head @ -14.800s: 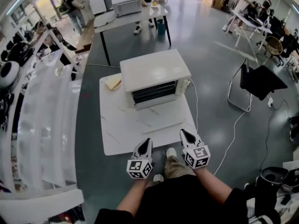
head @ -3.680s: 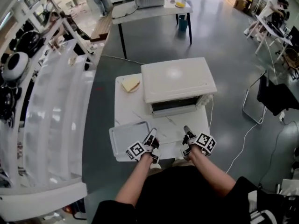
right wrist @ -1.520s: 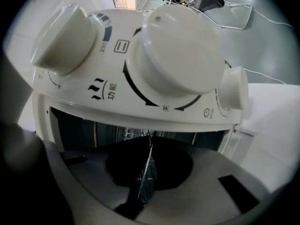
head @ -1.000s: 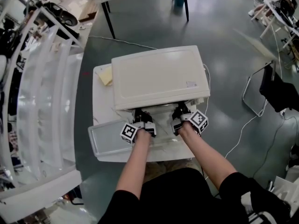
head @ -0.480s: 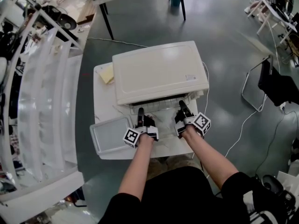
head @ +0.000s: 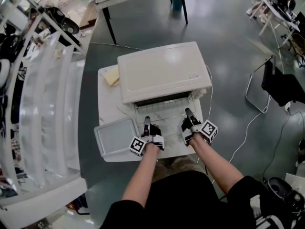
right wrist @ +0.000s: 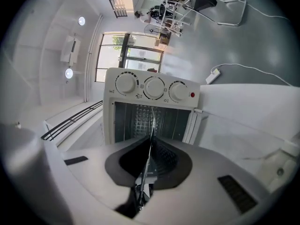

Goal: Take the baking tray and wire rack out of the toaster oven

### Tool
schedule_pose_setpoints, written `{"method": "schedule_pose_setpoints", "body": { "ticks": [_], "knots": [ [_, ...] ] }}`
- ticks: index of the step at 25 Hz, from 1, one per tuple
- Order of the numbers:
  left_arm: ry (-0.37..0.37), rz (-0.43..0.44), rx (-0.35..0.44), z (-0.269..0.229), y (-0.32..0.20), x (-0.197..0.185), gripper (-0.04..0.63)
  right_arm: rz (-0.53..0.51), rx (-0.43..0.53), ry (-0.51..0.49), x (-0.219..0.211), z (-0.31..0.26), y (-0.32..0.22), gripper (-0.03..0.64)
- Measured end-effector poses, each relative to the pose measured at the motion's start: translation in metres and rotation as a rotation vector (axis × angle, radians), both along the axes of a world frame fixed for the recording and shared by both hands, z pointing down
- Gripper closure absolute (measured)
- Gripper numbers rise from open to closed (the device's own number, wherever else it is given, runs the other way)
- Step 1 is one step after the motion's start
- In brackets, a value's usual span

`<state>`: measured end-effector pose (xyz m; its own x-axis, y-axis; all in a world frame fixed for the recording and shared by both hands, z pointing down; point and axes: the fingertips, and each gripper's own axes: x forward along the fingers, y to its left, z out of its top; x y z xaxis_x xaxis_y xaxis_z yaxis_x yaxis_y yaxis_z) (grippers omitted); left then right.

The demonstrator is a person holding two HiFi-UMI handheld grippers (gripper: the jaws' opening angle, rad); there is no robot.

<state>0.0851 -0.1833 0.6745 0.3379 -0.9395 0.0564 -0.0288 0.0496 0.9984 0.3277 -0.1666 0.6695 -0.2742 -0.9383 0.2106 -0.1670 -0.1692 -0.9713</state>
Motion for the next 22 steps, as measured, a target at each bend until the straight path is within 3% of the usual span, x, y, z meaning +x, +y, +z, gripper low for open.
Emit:
{"method": "schedule_pose_setpoints", "body": {
  "ticks": [22],
  "knots": [
    [0.013,0.092,0.064,-0.026,0.103,-0.008,0.575,-0.016,0.014,0.055,-0.010,-0.014,0.107,0.586]
  ]
}}
